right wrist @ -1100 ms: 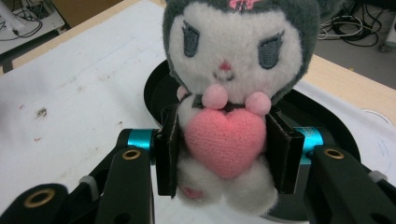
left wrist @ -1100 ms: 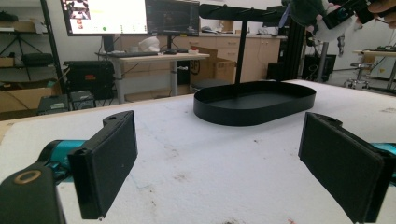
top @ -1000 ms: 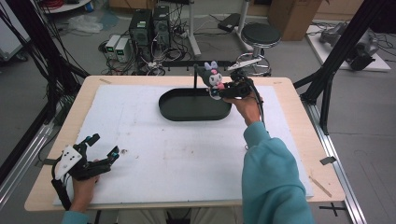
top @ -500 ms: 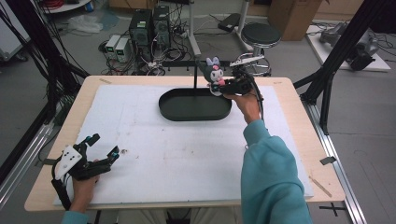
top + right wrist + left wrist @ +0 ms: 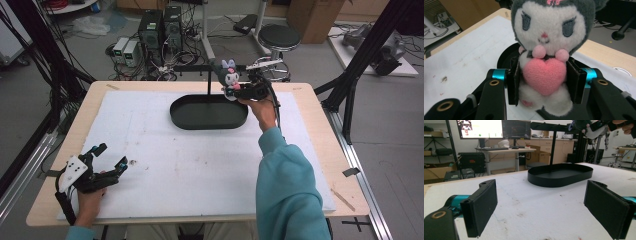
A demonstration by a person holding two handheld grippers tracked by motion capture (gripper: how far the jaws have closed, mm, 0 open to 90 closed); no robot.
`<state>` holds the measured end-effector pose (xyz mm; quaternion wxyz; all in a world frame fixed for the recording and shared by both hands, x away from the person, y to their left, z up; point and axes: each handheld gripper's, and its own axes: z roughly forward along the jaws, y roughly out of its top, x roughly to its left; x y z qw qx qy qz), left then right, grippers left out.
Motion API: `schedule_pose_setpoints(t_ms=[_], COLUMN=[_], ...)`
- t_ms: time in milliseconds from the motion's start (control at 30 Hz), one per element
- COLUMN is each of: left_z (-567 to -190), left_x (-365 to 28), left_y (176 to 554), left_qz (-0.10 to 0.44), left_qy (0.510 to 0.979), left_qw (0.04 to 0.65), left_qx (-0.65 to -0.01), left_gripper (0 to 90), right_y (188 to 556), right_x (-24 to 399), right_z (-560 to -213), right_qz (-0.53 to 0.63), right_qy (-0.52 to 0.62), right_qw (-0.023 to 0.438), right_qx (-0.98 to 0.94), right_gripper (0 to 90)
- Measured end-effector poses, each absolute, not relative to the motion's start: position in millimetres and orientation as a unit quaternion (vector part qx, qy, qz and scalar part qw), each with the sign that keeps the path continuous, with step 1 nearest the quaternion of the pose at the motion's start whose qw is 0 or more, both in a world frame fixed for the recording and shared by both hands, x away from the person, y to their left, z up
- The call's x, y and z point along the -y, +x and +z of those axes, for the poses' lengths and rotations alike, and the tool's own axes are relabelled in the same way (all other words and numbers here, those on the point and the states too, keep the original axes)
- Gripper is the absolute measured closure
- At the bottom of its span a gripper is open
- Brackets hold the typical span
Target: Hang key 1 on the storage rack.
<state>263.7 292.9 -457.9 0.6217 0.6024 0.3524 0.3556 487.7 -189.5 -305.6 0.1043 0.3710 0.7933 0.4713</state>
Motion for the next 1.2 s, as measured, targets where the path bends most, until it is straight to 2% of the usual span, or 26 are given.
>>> schedule_pose_setpoints(t_ms=[633,1200], left_z=[-458,-458], left_x=[-293,-293], left_y=[264,264], left_qz=[0.355,0.356], left_qy=[0.602,0.603], left_qw=[0.622,0.622], left_qx=[-0.352,-0.352], left_gripper=[12.1,12.1], right_y=[498,498], right_x=[191,191], right_z=[-313,-319], right_qz=[0.473,0.423], right_qy=[0.396,0.394], right_qw=[0.107,0.111], right_qx=[-0.780,-0.808], right_gripper=[54.0,53.9])
